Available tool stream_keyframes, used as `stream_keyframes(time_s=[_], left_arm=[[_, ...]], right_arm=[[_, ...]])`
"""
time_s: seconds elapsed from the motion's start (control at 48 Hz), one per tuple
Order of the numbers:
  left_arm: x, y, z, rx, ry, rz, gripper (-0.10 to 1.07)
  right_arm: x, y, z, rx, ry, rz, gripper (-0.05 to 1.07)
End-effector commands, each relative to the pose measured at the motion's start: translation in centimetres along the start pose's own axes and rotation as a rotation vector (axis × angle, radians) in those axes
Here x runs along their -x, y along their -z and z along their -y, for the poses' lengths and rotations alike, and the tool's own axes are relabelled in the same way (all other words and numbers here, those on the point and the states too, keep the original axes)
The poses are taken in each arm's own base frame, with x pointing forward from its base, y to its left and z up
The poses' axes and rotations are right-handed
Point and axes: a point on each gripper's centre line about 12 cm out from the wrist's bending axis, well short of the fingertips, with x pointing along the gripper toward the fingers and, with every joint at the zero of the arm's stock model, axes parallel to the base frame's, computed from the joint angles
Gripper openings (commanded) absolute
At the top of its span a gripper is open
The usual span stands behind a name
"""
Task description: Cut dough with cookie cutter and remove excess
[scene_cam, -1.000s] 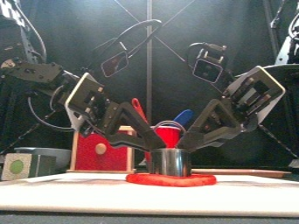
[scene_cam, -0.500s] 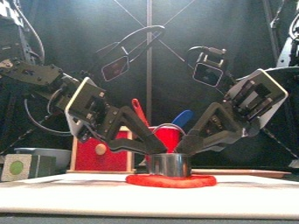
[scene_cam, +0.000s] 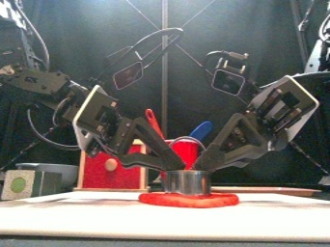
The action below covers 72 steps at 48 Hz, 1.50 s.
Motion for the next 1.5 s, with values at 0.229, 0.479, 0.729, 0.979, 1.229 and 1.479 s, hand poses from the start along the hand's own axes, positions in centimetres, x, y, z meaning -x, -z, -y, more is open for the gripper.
stream_keyframes(time_s=[0.229,0.479,0.729,0.979,1.229,1.479], left_arm=[[1.3,-0.8,1.8,-0.068,0.076,-0.019,0.58],[1.7,-3.6,2.0,-0.129,0.079,0.065,0.74],[2.1,-6.4,2.3,-0.17,0.07,0.171,0.96],[4.6,-9.3,2.7,-0.243,0.057,0.315,0.96],[4.5,-6.2,1.2,-0.192,-0.012,0.216,0.85],[3.7,-4.5,0.8,-0.185,-0.034,0.163,0.59]], right_arm=[[0.4,-1.6,-0.6,0.01,-0.003,-0.07,0.53],[0.5,-2.3,-1.0,0.032,-0.006,-0.114,0.7],[0.3,-3.1,-1.2,0.047,-0.014,-0.102,0.82],[0.6,-4.0,-1.5,0.058,-0.019,-0.095,0.82],[0.9,-5.3,-1.4,0.077,-0.014,-0.101,0.82],[0.8,-6.9,-1.6,0.109,-0.008,-0.12,0.82]])
